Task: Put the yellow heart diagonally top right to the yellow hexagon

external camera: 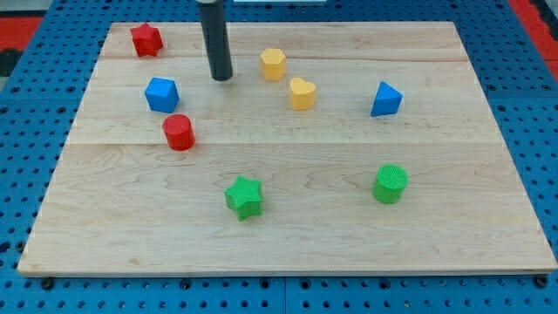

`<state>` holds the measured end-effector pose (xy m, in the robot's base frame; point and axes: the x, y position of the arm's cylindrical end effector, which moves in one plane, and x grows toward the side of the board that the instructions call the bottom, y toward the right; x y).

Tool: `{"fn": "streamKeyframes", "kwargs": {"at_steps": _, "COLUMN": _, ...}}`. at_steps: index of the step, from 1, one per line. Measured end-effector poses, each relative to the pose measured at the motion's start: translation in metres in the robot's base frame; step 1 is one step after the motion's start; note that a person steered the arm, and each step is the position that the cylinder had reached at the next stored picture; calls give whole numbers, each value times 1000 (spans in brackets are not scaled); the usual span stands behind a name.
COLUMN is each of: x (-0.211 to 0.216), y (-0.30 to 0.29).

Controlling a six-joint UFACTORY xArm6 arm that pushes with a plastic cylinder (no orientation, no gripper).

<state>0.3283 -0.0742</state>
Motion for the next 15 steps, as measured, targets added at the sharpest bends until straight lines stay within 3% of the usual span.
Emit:
{"fn": "streamKeyframes", "kwargs": {"at_steps": 2, "x": 56, "y": 35}}
{"fn": "streamKeyframes", "kwargs": {"at_steps": 3, "x": 69, "y": 80}}
{"fn": "streamKeyframes", "kwargs": {"at_steps": 6, "x": 54, "y": 84}}
{"fn": "streamKeyframes", "kwargs": {"at_steps": 8, "x": -5, "y": 95}}
{"fn": "streamKeyframes", "kwargs": {"at_steps": 9, "x": 13, "y": 100}}
{"fn": "streamKeyframes", "kwargs": {"at_steps": 10, "x": 15, "y": 155}}
{"fn": "streamKeyframes", "kwargs": {"at_steps": 11, "x": -11, "y": 166}}
{"fn": "streamKeyframes", "kwargs": {"at_steps": 12, "x": -16, "y": 143}}
{"fn": "streamKeyframes", "kwargs": {"at_steps": 13, "x": 11, "y": 170}}
{"fn": "streamKeyframes", "kwargs": {"at_steps": 15, "x": 24, "y": 150}}
